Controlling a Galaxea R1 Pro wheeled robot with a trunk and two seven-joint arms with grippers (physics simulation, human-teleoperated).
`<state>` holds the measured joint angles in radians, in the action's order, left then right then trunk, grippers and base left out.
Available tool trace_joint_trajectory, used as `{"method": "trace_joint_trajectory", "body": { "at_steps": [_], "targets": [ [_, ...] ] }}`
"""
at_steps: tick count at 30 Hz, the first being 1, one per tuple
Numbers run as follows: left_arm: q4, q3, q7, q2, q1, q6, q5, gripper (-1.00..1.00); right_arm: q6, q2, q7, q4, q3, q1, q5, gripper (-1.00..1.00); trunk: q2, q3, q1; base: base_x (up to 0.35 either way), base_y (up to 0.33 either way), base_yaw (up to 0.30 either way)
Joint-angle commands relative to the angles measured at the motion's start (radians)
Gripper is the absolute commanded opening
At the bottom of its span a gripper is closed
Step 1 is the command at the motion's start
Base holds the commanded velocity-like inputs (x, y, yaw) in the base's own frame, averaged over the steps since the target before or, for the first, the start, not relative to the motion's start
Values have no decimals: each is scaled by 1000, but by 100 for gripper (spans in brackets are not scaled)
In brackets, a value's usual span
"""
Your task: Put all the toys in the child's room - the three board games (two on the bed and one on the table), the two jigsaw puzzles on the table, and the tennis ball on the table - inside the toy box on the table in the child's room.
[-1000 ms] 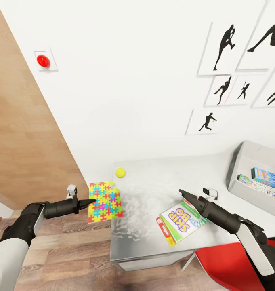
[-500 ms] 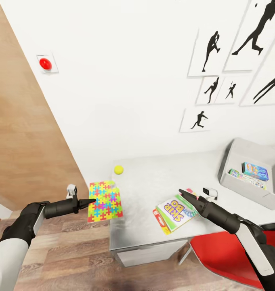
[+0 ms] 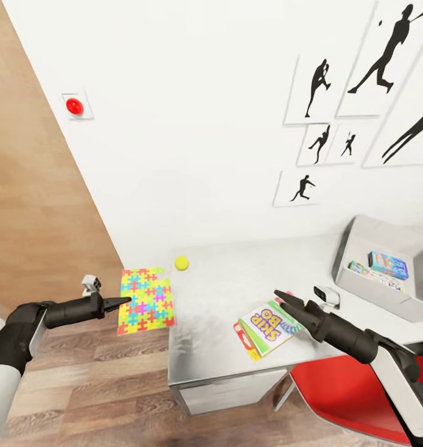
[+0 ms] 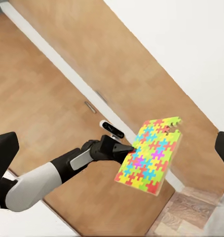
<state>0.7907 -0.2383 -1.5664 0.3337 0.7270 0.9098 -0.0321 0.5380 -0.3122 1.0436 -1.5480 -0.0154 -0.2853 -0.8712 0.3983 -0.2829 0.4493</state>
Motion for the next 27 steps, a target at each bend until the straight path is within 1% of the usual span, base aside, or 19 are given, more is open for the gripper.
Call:
{"method": "trace_joint_trajectory", "body": {
  "at_steps": [1, 3, 7, 14, 27],
  "targets": [
    [3, 0, -4, 16, 0, 10, -1, -100, 7, -1, 1, -10, -2, 8, -6, 100, 2, 0, 1, 0, 0, -14],
    [6, 0, -4, 41, 0, 11, -2, -100, 7, -2, 5, -19, -11, 16, -6, 100, 2, 3, 1, 0, 0, -46],
    [9, 0, -4, 55, 0, 11, -3, -100, 6, -2, 18, -24, -27, 21, -6, 100, 2, 10, 1, 0, 0, -89],
    [10, 2, -4, 56, 0, 11, -4, -100, 4, -1, 25, -26, -33, 23, -6, 100, 2, 21, 1, 0, 0, -150],
    [10, 2, -4, 57, 0, 11, -3, -100, 1, -1, 30, -18, -34, 23, -5, 100, 2, 40, 1, 0, 0, -191]
  ]
}}
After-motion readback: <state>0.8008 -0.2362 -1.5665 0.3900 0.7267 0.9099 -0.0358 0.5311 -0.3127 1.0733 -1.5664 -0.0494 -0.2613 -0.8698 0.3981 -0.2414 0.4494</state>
